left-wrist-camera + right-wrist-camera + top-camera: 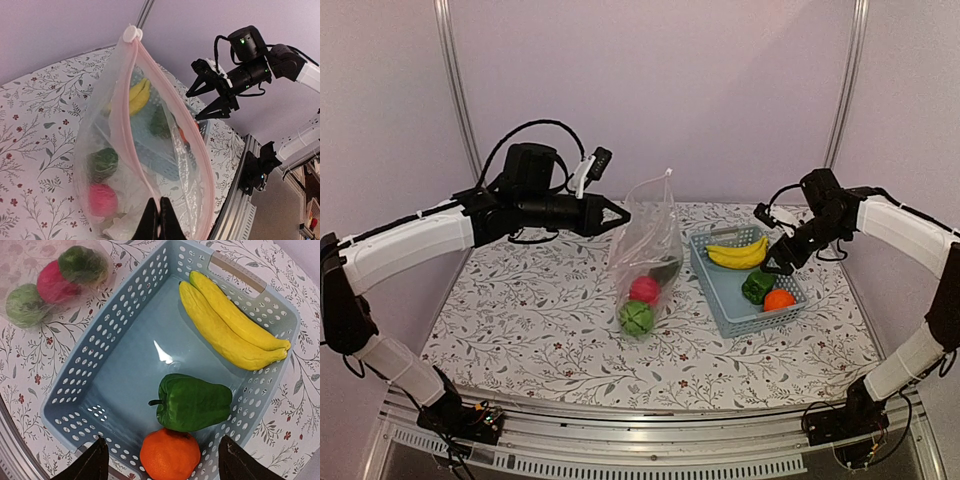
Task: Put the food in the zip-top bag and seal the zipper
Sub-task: Pick up the fake fruit from the bin.
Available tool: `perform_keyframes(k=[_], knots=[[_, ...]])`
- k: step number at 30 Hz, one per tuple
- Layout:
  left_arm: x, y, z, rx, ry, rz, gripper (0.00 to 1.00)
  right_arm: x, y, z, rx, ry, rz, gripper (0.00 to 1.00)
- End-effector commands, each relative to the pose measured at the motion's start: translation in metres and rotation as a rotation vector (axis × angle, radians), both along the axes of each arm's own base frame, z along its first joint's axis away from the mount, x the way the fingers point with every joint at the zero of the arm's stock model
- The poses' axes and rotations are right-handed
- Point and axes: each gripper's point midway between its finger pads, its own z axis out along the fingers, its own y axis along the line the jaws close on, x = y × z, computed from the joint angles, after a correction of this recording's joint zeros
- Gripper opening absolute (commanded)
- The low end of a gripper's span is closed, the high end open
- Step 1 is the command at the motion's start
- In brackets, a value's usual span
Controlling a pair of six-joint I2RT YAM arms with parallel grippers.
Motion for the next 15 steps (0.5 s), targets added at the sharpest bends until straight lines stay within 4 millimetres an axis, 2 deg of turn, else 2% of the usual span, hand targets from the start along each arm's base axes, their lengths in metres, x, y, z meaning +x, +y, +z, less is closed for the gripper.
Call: perform_keyframes(k=[1,5,15], knots=[[-0.002,0.004,0.020,-0.036,-0.059,0.016,0.00,-0.003,-0.012,-0.036,-0.080,0.086,-0.019,0.74],[-0.002,0.007,0.022,-0.036,-0.077,0.023,0.00,-0.012,-0.018,-0.051,-0.127,0.141,-0.005,0.74],[0.000,0.006,0.019,-0.028,-0.076,0.028,0.00,-0.022,-0.030,-0.070,-0.193,0.193,-0.024,0.74]])
